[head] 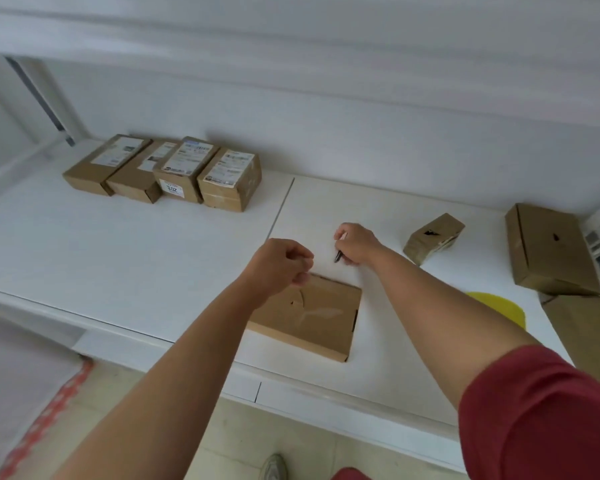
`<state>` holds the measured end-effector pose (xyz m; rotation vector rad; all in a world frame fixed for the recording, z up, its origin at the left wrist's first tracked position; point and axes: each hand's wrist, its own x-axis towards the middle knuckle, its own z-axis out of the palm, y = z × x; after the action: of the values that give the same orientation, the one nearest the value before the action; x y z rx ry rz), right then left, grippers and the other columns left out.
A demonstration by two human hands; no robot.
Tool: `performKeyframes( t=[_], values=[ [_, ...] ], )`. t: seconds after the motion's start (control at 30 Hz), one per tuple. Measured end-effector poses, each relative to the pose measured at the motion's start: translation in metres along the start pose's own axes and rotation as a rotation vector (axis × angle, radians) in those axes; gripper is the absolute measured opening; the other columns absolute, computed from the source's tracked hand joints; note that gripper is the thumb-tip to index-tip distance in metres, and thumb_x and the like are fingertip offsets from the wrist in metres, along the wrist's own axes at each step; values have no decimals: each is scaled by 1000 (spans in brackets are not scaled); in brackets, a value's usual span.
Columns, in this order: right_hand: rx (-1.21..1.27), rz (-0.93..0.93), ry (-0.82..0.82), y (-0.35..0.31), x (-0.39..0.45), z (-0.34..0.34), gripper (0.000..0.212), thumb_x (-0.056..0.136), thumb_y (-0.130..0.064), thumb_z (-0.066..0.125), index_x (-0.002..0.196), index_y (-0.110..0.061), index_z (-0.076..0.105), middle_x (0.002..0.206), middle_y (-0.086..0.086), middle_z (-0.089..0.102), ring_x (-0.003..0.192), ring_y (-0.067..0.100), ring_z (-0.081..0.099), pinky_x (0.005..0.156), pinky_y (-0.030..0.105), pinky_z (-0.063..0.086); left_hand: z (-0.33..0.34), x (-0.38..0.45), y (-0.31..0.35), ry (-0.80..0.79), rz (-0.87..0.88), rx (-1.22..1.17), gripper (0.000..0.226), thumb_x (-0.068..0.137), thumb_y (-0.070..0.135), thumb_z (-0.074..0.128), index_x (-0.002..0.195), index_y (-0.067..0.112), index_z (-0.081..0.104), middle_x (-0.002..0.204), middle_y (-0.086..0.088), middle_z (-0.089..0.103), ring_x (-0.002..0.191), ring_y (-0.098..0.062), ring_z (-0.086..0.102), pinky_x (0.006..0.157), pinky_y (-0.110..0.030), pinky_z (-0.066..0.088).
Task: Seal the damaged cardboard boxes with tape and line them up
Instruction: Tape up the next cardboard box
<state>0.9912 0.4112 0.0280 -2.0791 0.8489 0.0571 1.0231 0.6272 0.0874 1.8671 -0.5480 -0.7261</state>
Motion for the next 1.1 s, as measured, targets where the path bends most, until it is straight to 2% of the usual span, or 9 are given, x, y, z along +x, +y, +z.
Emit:
performKeyframes(
  t=[0.07, 0.17, 0.23, 0.33, 0.47, 0.6, 0.73, 1.0, 1.1],
  values=[
    [322, -21, 91, 7, -10, -18, 11, 90, -12, 55, 85, -11, 65, 82, 16, 69, 57, 19, 64, 51, 23, 53, 0, 0, -1, -8, -4, -23, 6, 90, 3, 68, 88, 9, 69, 71, -5, 67, 63, -17, 69, 65, -28, 58],
    [770, -33, 102, 26, -34, -50, 12, 89, -11, 58, 93, -12, 69, 90, 12, 76, 76, 22, 73, 62, 25, 56, 1, -2, -1, -19, -17, -63, 6, 90, 3, 67, 88, 8, 70, 73, -7, 68, 63, -16, 69, 65, -26, 58],
    [837, -90, 115, 43, -51, -70, 17, 89, -7, 61, 100, -18, 69, 98, 7, 76, 87, 22, 73, 69, 24, 54, 3, -3, 0, -1, -23, -74, 6, 90, 3, 67, 90, 8, 70, 77, -9, 69, 64, -16, 69, 62, -24, 57],
    [941, -139, 206, 64, -73, -102, 20, 87, -6, 68, 102, -19, 67, 103, 6, 75, 87, 22, 71, 75, 28, 50, 5, -5, 6, 28, -6, -92, 8, 91, 3, 67, 90, 10, 72, 79, -6, 70, 65, -13, 70, 61, -21, 55],
    [1165, -234, 208, 76, -93, -135, 24, 84, -6, 72, 104, -18, 67, 107, 6, 73, 88, 21, 70, 72, 26, 53, 10, -8, 19, 18, 34, -93, 9, 92, 5, 66, 96, 10, 72, 81, -4, 71, 71, -14, 72, 63, -22, 56],
    [1234, -239, 85, 76, -100, -131, 6, 89, -19, 67, 92, -14, 66, 76, 4, 72, 63, 14, 63, 58, 21, 47, 16, -12, 27, 29, 61, -55, 11, 93, 6, 65, 101, 9, 71, 85, -4, 72, 73, -14, 73, 65, -23, 57],
    [1270, -178, -28, 90, -102, -125, 29, 103, -29, 43, 90, -10, 61, 49, 2, 49, 43, 14, 40, 45, 22, 32, 20, -16, 27, 50, 61, -6, 13, 92, 8, 66, 105, 12, 70, 85, -4, 71, 76, -16, 73, 72, -27, 60],
    [1273, -184, -93, 100, -104, -129, 29, 102, -27, 39, 89, -10, 59, 49, -1, 41, 44, 12, 35, 46, 24, 28, 28, -22, 18, 113, 36, -23, 16, 91, 7, 69, 104, 15, 67, 83, -9, 68, 71, -17, 73, 62, -19, 54],
    [1245, -173, 29, 93, -110, -127, 23, 97, -20, 44, 83, -11, 59, 52, 4, 48, 47, 16, 40, 50, 27, 31, 28, -24, 13, 123, 17, -24, 14, 91, 7, 68, 102, 15, 68, 79, -7, 68, 69, -16, 72, 62, -19, 55]
  ],
)
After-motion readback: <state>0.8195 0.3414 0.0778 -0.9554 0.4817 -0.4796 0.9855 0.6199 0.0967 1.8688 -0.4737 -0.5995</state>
